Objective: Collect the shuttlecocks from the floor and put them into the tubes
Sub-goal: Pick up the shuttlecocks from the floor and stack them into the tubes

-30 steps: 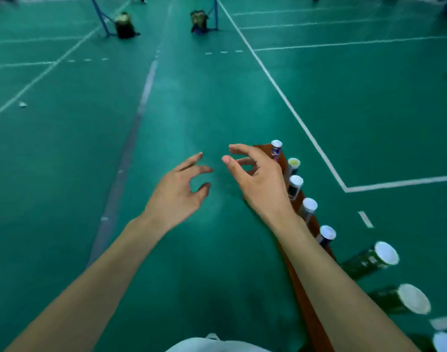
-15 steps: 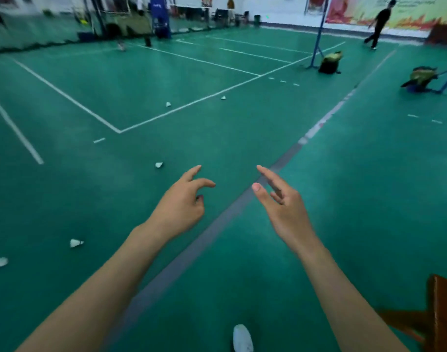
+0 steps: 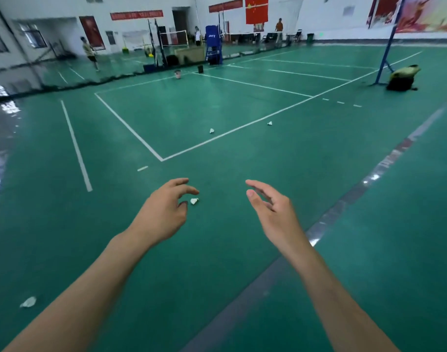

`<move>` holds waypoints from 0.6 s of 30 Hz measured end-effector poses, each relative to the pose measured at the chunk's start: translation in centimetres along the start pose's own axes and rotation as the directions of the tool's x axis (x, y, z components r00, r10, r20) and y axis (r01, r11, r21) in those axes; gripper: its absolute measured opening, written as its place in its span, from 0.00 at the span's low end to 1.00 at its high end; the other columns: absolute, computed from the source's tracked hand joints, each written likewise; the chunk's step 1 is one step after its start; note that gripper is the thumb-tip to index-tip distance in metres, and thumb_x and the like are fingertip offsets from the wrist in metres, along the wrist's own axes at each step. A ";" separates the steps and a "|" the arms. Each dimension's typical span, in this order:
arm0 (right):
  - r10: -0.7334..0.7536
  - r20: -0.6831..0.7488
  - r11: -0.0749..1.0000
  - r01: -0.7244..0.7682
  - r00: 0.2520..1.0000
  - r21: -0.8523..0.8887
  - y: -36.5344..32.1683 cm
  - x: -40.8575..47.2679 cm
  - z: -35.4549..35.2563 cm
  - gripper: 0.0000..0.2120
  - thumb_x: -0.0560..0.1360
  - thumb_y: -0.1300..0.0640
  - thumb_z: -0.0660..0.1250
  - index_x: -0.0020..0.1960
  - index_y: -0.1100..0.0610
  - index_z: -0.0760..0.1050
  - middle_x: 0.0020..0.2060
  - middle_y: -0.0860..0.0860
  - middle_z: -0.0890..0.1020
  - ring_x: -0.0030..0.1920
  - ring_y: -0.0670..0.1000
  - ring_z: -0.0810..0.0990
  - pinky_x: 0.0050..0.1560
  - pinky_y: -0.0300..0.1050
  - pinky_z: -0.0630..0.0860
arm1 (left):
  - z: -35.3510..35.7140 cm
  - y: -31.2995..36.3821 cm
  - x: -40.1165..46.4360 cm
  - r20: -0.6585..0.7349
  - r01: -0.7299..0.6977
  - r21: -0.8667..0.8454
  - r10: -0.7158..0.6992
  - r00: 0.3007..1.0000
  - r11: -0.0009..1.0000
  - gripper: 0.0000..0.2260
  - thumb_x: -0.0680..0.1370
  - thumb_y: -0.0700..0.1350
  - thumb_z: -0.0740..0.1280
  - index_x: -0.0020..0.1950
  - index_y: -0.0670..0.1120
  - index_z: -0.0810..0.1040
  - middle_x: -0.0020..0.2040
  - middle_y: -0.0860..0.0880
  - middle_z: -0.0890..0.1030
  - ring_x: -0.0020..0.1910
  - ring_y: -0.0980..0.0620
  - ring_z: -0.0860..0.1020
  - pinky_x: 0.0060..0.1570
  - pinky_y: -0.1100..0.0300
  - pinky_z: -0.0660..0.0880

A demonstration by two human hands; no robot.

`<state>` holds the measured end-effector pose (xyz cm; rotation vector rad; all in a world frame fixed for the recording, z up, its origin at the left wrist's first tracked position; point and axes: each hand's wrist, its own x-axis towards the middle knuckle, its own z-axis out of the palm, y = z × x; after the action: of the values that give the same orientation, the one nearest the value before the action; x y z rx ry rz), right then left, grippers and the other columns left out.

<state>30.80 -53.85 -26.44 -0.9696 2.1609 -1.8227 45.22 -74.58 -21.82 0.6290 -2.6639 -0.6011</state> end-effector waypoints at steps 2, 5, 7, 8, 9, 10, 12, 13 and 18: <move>-0.018 -0.003 1.000 0.018 1.000 0.010 0.5 4.4 -0.4 0.14 0.75 0.32 0.63 0.58 0.31 0.78 0.53 0.67 0.83 0.54 0.71 0.79 0.57 0.60 0.81 | 0.4 0.5 4.2 -0.029 0.001 -0.027 -0.002 1.000 1.000 0.20 0.78 0.34 0.61 0.59 0.54 0.83 0.71 0.55 0.75 0.56 0.53 0.80 0.58 0.62 0.73; -0.020 -0.020 0.999 0.020 1.000 0.033 2.2 11.6 -1.3 0.15 0.76 0.34 0.63 0.58 0.36 0.80 0.54 0.45 0.86 0.53 0.68 0.80 0.53 0.61 0.80 | 1.7 0.9 11.7 -0.047 0.007 -0.060 -0.009 0.999 0.998 0.18 0.79 0.34 0.62 0.58 0.54 0.84 0.67 0.57 0.78 0.54 0.55 0.80 0.55 0.66 0.70; -0.016 -0.051 0.999 0.017 0.999 0.027 3.7 15.6 -1.7 0.16 0.76 0.36 0.63 0.57 0.40 0.82 0.55 0.34 0.84 0.48 0.55 0.84 0.43 0.48 0.79 | 2.6 1.0 15.9 -0.025 -0.002 -0.076 0.000 1.000 0.997 0.17 0.79 0.35 0.64 0.57 0.54 0.84 0.66 0.58 0.78 0.51 0.57 0.80 0.52 0.68 0.71; -0.015 -0.066 0.999 0.017 0.998 0.031 4.8 18.5 -2.0 0.16 0.76 0.37 0.63 0.57 0.42 0.83 0.54 0.34 0.84 0.45 0.45 0.84 0.41 0.40 0.76 | 3.3 1.0 19.2 -0.022 -0.012 -0.090 0.010 1.000 0.996 0.16 0.79 0.36 0.65 0.57 0.55 0.84 0.65 0.59 0.78 0.50 0.58 0.80 0.49 0.70 0.71; -0.012 -0.071 1.000 0.014 0.997 0.022 5.7 20.6 -2.1 0.16 0.76 0.37 0.63 0.56 0.43 0.83 0.53 0.34 0.85 0.43 0.39 0.83 0.41 0.35 0.72 | 3.8 0.9 21.5 -0.023 -0.019 -0.104 0.017 1.000 0.994 0.16 0.79 0.37 0.65 0.57 0.55 0.84 0.65 0.59 0.78 0.50 0.59 0.80 0.47 0.72 0.70; -0.008 -0.078 1.000 0.010 0.997 0.014 6.9 23.7 -2.4 0.15 0.77 0.39 0.64 0.56 0.44 0.84 0.52 0.35 0.85 0.44 0.36 0.82 0.43 0.32 0.71 | 4.6 0.8 25.0 -0.030 -0.033 -0.109 0.030 0.999 0.993 0.15 0.79 0.38 0.66 0.57 0.56 0.83 0.64 0.60 0.78 0.50 0.60 0.80 0.47 0.73 0.70; 0.013 -0.073 1.000 -0.012 0.997 0.008 8.7 28.9 -2.8 0.12 0.80 0.43 0.64 0.54 0.45 0.84 0.51 0.36 0.85 0.52 0.36 0.82 0.49 0.36 0.74 | 5.8 0.6 30.3 -0.044 -0.051 -0.118 0.046 0.998 0.992 0.14 0.79 0.39 0.67 0.57 0.56 0.83 0.63 0.61 0.78 0.50 0.61 0.81 0.49 0.67 0.73; 0.018 -0.081 1.000 -0.018 0.997 0.008 9.9 32.6 -3.1 0.10 0.80 0.44 0.65 0.52 0.44 0.84 0.50 0.36 0.85 0.54 0.37 0.82 0.52 0.39 0.75 | 6.8 0.5 34.0 -0.055 -0.055 -0.135 0.048 0.997 0.989 0.14 0.79 0.39 0.67 0.57 0.56 0.83 0.62 0.62 0.78 0.50 0.60 0.81 0.49 0.65 0.73; 0.010 -0.158 0.999 -0.015 0.987 -0.028 13.6 46.9 -5.9 0.13 0.77 0.40 0.64 0.49 0.44 0.85 0.48 0.35 0.85 0.54 0.38 0.82 0.52 0.38 0.75 | 11.1 0.9 50.2 -0.042 -0.117 -0.178 0.111 0.993 0.977 0.12 0.79 0.41 0.68 0.55 0.57 0.83 0.61 0.62 0.77 0.48 0.62 0.81 0.45 0.66 0.72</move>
<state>-13.78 -74.52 -24.27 -0.8416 2.2846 -1.9278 -2.09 -94.67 -19.68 0.4281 -2.5577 -0.7819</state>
